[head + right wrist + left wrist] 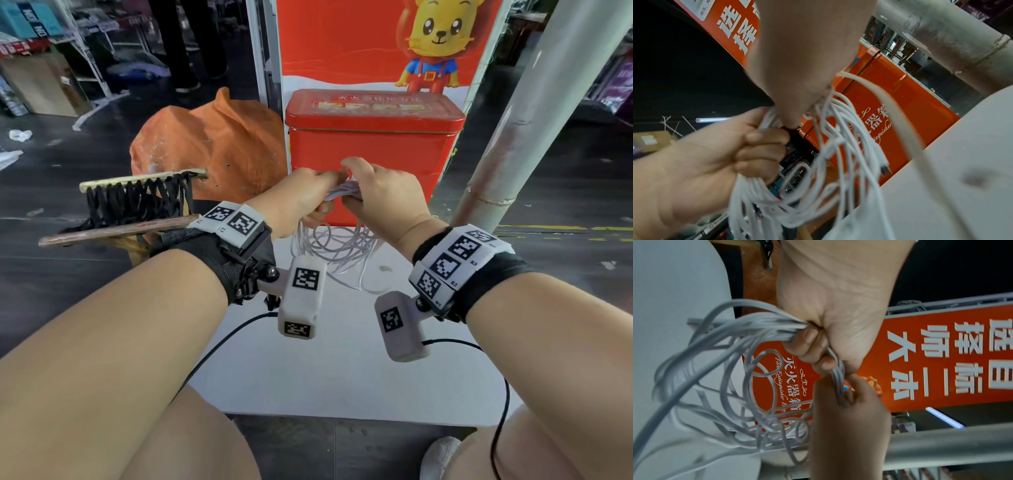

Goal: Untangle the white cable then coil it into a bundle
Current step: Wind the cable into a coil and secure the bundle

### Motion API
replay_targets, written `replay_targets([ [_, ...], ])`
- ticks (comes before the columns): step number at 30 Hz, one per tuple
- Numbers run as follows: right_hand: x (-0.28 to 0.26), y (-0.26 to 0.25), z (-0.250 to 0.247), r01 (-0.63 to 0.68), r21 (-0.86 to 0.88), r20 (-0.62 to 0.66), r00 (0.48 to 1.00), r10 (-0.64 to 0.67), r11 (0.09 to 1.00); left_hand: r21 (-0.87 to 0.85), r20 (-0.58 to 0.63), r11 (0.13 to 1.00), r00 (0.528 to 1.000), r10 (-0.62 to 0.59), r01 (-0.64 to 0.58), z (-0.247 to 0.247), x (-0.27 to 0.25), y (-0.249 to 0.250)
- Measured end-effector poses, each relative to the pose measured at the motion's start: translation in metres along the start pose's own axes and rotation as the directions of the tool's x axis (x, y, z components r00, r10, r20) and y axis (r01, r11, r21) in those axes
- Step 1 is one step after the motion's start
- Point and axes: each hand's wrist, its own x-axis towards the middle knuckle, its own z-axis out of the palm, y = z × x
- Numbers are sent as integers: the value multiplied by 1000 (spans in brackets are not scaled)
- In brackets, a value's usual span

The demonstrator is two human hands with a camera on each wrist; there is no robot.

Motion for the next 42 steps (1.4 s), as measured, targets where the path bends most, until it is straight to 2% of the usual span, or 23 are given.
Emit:
replay_targets([
  [3, 5, -1, 0, -154, 23, 191, 971, 147, 988, 82, -17, 994, 997, 80, -78, 0, 1, -7],
  [5, 5, -1, 2, -203, 66, 249, 951, 181, 977, 90, -12, 990, 994, 109, -107, 0, 3, -12],
  [10, 4, 4, 1, -288, 211, 221, 945, 241, 934, 33, 4, 995, 995, 98, -98, -1, 5, -15],
  [14, 2, 4, -1, -237, 238, 194, 962, 193, 942, -29, -12, 997, 997, 76, -76, -1, 6, -15],
  [19, 1, 9, -6, -153, 410, 181, 980, 85, 899, -95, -39, 994, 997, 59, -63, -8, 7, -18],
  [27, 2, 13, -2, -221, 545, 163, 974, 157, 809, -152, -32, 983, 995, 100, -103, -9, 6, -20],
  [34, 2, 21, 2, -230, 527, 145, 973, 180, 818, 34, 62, 991, 990, 123, -126, -8, 1, -15],
  [42, 1, 18, 2, -238, 520, 155, 971, 183, 820, 21, 81, 993, 990, 112, -114, -6, 2, -14],
])
